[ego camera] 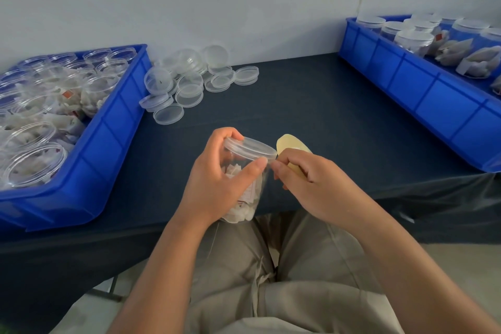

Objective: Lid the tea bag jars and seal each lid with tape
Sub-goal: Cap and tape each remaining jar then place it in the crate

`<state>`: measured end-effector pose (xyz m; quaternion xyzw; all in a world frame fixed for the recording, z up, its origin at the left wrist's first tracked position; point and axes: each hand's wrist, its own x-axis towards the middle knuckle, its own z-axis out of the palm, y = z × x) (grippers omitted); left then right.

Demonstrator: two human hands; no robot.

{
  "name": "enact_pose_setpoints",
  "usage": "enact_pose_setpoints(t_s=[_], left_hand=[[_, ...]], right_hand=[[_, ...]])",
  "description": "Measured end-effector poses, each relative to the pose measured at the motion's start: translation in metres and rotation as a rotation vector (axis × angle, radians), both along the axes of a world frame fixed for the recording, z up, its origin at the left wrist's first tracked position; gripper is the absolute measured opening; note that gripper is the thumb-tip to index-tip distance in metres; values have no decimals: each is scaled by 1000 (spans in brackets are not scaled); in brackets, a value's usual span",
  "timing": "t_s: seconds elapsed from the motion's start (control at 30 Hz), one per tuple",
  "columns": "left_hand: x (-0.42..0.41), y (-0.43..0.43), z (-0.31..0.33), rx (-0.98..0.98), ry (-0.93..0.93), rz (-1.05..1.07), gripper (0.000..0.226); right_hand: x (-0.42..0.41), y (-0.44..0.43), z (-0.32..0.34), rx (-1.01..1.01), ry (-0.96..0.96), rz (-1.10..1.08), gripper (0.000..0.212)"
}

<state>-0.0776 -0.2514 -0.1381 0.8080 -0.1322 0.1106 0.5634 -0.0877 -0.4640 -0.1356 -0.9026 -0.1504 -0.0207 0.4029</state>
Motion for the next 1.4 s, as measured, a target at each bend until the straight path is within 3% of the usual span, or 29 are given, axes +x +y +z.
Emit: enact_pose_setpoints(t_s=[0.17,0.63,0.83,1.1,1.23,1.27,1.37,1.4], left_hand=[[-1,4,1,-172,131,-47,42],[2,19,-6,-396,371,-93,41],[-2,20,-9,-599,454,-284,51],[-7,12,-11,-812,554,-475,55],[-3,9,-4,-776,645,-410,104],[-2,8,-4,-787,664,-429,105],[-6,2,-8,-720,603,-540,61],[-7,1,-11,-706,597,-539,60]], right_hand=[[0,-5,9,-13,33,48,24],[6,-43,23,-82,32,168,41],[12,-42,19,-76,32,101,33],[10,-35,21,-17,73,103,42],[9,-32,22,9,98,112,44],[8,-31,22,21,103,116,46],[7,-26,23,73,99,119,49],[6,-25,23,91,97,121,50]])
